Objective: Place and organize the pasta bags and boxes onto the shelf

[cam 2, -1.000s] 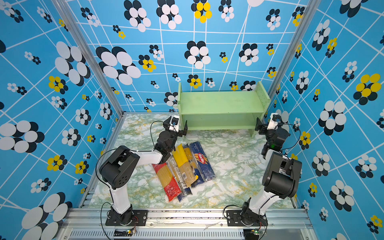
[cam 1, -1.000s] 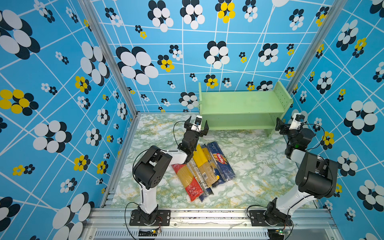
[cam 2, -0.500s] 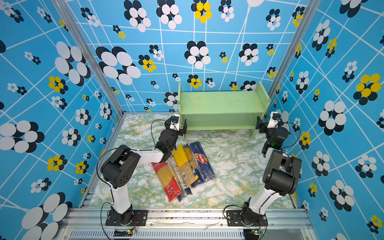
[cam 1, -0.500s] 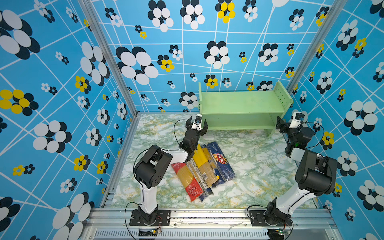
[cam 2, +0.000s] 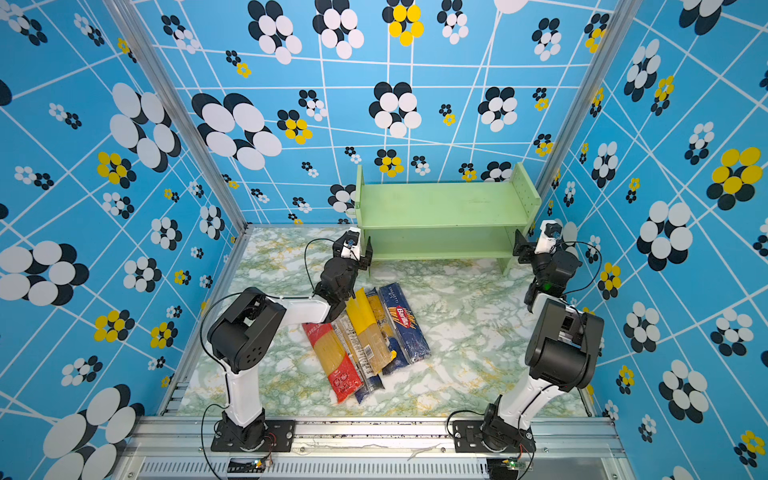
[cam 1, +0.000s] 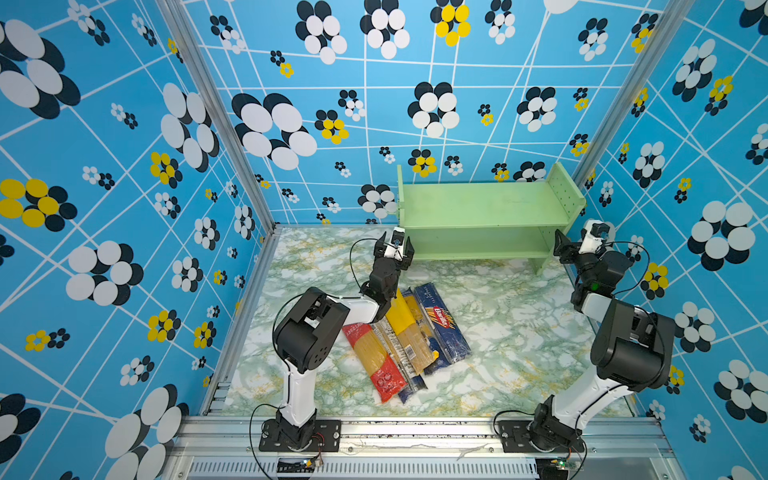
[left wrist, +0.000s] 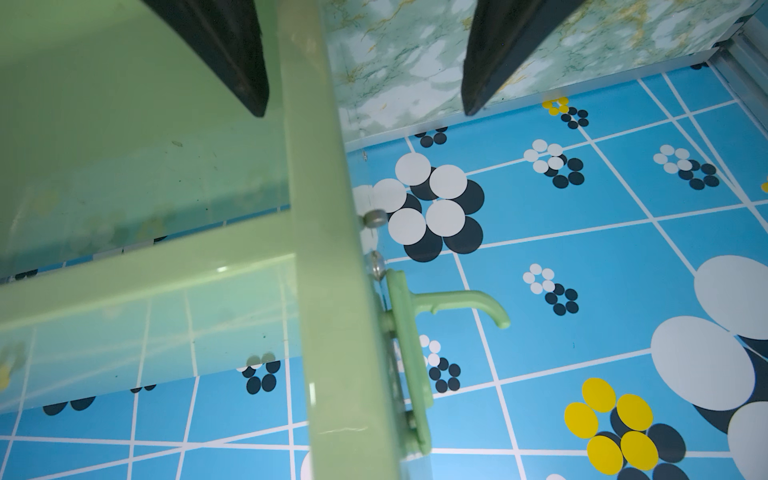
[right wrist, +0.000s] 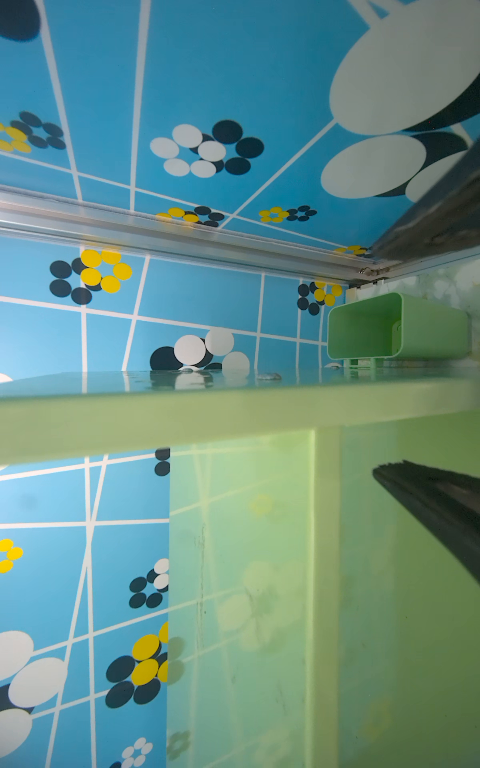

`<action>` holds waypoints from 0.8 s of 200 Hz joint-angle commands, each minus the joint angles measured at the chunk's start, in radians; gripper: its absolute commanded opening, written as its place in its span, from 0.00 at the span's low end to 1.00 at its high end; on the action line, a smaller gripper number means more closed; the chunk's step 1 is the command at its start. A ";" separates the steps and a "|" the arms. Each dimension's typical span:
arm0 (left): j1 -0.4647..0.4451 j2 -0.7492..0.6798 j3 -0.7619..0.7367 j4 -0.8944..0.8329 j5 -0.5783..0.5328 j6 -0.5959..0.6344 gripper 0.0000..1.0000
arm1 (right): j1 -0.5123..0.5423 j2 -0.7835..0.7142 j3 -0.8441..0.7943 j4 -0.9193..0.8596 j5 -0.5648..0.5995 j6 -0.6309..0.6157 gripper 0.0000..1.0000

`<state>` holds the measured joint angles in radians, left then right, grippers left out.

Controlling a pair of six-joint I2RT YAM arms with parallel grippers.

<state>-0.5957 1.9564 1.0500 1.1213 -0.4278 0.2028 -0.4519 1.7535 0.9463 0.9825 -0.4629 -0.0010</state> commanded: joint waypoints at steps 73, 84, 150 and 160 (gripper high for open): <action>0.014 -0.019 0.008 -0.021 -0.028 -0.030 0.63 | 0.039 -0.018 0.039 -0.042 0.017 -0.049 0.69; 0.015 -0.021 0.006 -0.021 -0.032 -0.034 0.61 | 0.044 -0.017 0.037 -0.036 0.017 -0.047 0.68; 0.015 -0.026 0.006 -0.047 -0.025 -0.044 0.54 | 0.061 -0.017 0.024 -0.020 0.045 -0.062 0.58; 0.015 -0.025 0.005 -0.045 -0.025 -0.047 0.51 | 0.061 -0.017 0.025 -0.019 0.050 -0.061 0.55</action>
<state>-0.5922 1.9541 1.0500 1.0985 -0.4118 0.1646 -0.3946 1.7535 0.9627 0.9470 -0.4389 -0.0513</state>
